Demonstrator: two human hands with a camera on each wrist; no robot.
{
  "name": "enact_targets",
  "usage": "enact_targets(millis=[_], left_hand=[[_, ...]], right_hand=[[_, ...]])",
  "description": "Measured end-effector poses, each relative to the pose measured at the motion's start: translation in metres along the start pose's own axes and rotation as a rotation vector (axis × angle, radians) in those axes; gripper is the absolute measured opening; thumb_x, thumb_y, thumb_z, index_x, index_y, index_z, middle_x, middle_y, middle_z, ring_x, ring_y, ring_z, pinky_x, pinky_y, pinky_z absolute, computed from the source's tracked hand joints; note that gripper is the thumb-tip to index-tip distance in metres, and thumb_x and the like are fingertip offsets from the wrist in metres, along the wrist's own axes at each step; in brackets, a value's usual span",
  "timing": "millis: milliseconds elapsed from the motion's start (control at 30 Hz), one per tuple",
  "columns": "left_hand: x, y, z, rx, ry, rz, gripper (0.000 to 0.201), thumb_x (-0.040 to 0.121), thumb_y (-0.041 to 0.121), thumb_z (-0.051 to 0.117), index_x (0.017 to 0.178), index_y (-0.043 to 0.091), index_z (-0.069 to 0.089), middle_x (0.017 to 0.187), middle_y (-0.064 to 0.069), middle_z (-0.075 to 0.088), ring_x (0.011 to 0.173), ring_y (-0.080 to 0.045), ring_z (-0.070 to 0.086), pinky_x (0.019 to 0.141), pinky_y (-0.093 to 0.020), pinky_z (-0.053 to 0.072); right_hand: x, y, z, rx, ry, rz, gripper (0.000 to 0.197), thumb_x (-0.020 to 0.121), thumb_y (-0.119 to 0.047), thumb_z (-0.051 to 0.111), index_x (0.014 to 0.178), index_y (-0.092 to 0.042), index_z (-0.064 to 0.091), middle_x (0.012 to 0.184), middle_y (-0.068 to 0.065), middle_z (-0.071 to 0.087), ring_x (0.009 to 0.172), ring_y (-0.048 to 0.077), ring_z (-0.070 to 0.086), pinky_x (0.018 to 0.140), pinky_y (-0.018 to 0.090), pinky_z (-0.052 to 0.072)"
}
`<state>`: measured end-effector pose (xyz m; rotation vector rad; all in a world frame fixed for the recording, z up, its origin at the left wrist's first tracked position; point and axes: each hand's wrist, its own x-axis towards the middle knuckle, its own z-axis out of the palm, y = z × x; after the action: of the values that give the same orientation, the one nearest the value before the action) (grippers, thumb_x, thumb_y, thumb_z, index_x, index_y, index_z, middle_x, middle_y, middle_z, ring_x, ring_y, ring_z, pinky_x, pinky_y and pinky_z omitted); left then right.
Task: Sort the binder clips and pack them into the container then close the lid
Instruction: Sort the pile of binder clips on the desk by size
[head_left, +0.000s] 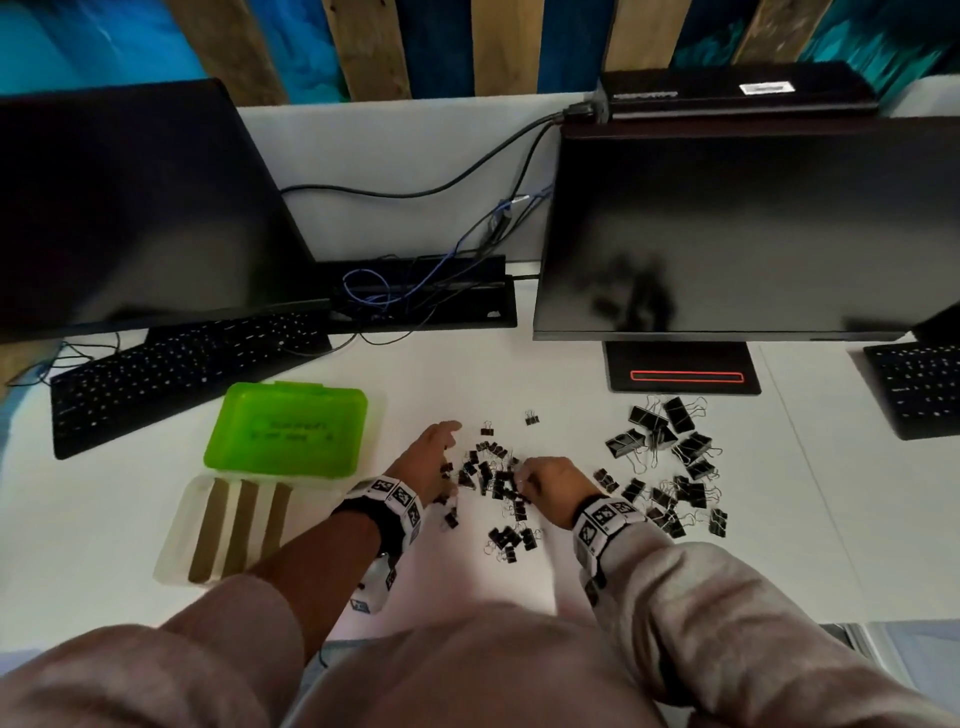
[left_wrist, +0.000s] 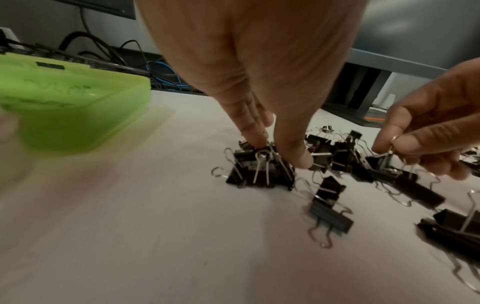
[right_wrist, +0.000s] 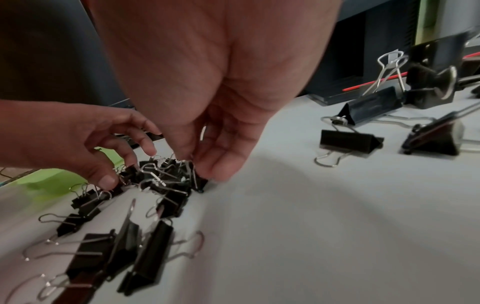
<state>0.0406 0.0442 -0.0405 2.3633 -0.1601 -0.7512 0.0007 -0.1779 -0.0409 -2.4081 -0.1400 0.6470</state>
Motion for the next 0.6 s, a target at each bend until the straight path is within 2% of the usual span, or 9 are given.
enact_targets(millis=[100, 167, 267, 400, 500, 600], left_hand=[[-0.002, -0.003, -0.003, -0.121, 0.022, -0.021, 0.083, 0.068, -0.011, 0.070, 0.137, 0.021, 0.036, 0.123, -0.006, 0.041, 0.092, -0.018, 0.044, 0.083, -0.044, 0.055], [-0.003, -0.005, -0.005, -0.134, 0.018, -0.008, 0.079, 0.070, -0.008, 0.070, 0.135, 0.024, 0.039, 0.119, -0.003, 0.042, 0.089, -0.018, 0.044, 0.083, -0.040, 0.055], [-0.005, -0.005, -0.010, -0.031, -0.024, 0.054, 0.071, 0.073, 0.005, 0.074, 0.133, 0.025, 0.044, 0.119, 0.004, 0.041, 0.089, -0.012, 0.046, 0.085, -0.025, 0.045], [-0.006, -0.006, -0.009, 0.105, -0.091, 0.185, 0.040, 0.079, 0.017, 0.073, 0.117, 0.022, 0.063, 0.121, 0.003, 0.046, 0.106, -0.012, 0.049, 0.095, -0.028, 0.043], [-0.007, -0.004, -0.004, 0.208, -0.079, 0.224, 0.023, 0.084, 0.019, 0.067, 0.107, 0.023, 0.067, 0.118, 0.005, 0.049, 0.108, -0.010, 0.049, 0.096, -0.030, 0.043], [-0.006, 0.000, -0.004, 0.215, -0.005, 0.232, 0.013, 0.084, 0.020, 0.065, 0.098, 0.021, 0.067, 0.113, 0.007, 0.052, 0.102, -0.008, 0.047, 0.094, -0.031, 0.043]], right_hand=[[0.003, 0.000, -0.005, -0.046, 0.006, -0.043, 0.012, 0.089, -0.021, 0.056, 0.087, -0.021, 0.068, 0.097, 0.001, 0.057, 0.091, 0.019, 0.058, 0.080, 0.029, 0.047], [0.006, 0.001, -0.010, -0.038, 0.041, -0.045, 0.009, 0.087, -0.025, 0.059, 0.082, -0.024, 0.066, 0.095, -0.005, 0.050, 0.088, 0.011, 0.053, 0.080, 0.029, 0.047], [0.013, 0.002, -0.020, 0.089, 0.130, 0.002, 0.010, 0.083, -0.023, 0.065, 0.075, -0.019, 0.060, 0.097, -0.002, 0.056, 0.087, 0.012, 0.055, 0.082, 0.023, 0.044], [0.020, 0.002, -0.031, 0.145, 0.129, 0.124, 0.014, 0.080, -0.021, 0.066, 0.070, -0.019, 0.057, 0.081, -0.003, 0.063, 0.074, 0.014, 0.059, 0.069, 0.022, 0.043], [0.023, 0.003, -0.033, 0.148, 0.075, 0.123, 0.012, 0.078, -0.018, 0.066, 0.072, -0.020, 0.056, 0.080, 0.000, 0.065, 0.073, 0.017, 0.061, 0.064, 0.020, 0.043], [0.027, 0.004, -0.033, 0.117, 0.111, 0.087, 0.010, 0.082, -0.017, 0.061, 0.088, -0.021, 0.054, 0.089, 0.004, 0.064, 0.076, 0.020, 0.057, 0.070, 0.024, 0.041]])
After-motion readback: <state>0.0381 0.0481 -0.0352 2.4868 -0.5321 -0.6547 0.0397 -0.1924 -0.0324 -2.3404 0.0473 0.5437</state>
